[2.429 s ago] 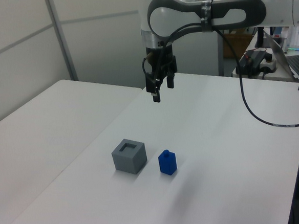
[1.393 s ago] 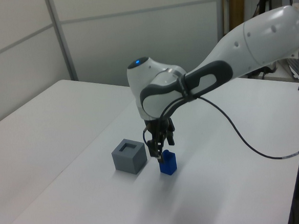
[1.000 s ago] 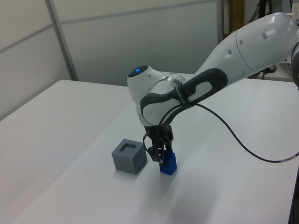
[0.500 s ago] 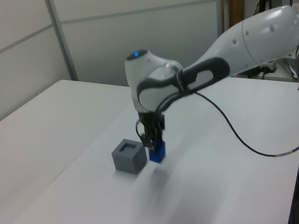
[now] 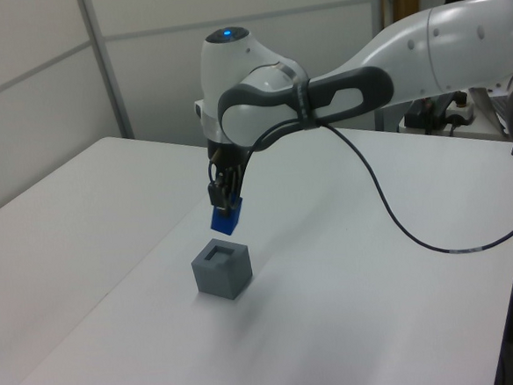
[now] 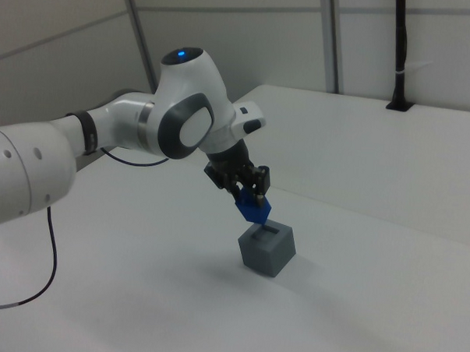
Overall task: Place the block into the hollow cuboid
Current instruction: 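Lower the blue block into the grey cube's opening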
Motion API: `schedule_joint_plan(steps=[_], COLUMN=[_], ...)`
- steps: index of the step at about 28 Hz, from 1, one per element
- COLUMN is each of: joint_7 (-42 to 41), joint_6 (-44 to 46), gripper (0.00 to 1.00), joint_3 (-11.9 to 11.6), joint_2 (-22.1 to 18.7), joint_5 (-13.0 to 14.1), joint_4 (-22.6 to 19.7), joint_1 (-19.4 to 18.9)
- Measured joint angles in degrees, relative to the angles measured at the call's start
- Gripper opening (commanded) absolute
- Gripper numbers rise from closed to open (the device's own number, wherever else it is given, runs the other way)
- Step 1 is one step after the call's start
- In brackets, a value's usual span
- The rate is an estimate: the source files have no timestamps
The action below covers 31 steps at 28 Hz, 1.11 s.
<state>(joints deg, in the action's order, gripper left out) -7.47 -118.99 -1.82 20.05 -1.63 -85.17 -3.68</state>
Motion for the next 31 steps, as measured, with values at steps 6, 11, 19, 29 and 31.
schedule_joint_plan(steps=[6,11,19,29,31], joint_7=[-0.05,0.28,2.45,3.43,3.43], joint_6=[-6.48,-6.99,-6.58,-5.51,-5.37], gripper=[0.00,0.00,0.00,0.00,0.01], joint_3=[0.00,0.01,0.00,-0.24,-0.33], joint_2=[4.71,6.41,6.39,6.43,6.43], joint_5=[0.00,0.91,5.36,5.66,5.66], joint_4=[0.32,0.65,0.84,0.63,0.63], joint_1=[0.00,0.00,0.01,0.33,0.70])
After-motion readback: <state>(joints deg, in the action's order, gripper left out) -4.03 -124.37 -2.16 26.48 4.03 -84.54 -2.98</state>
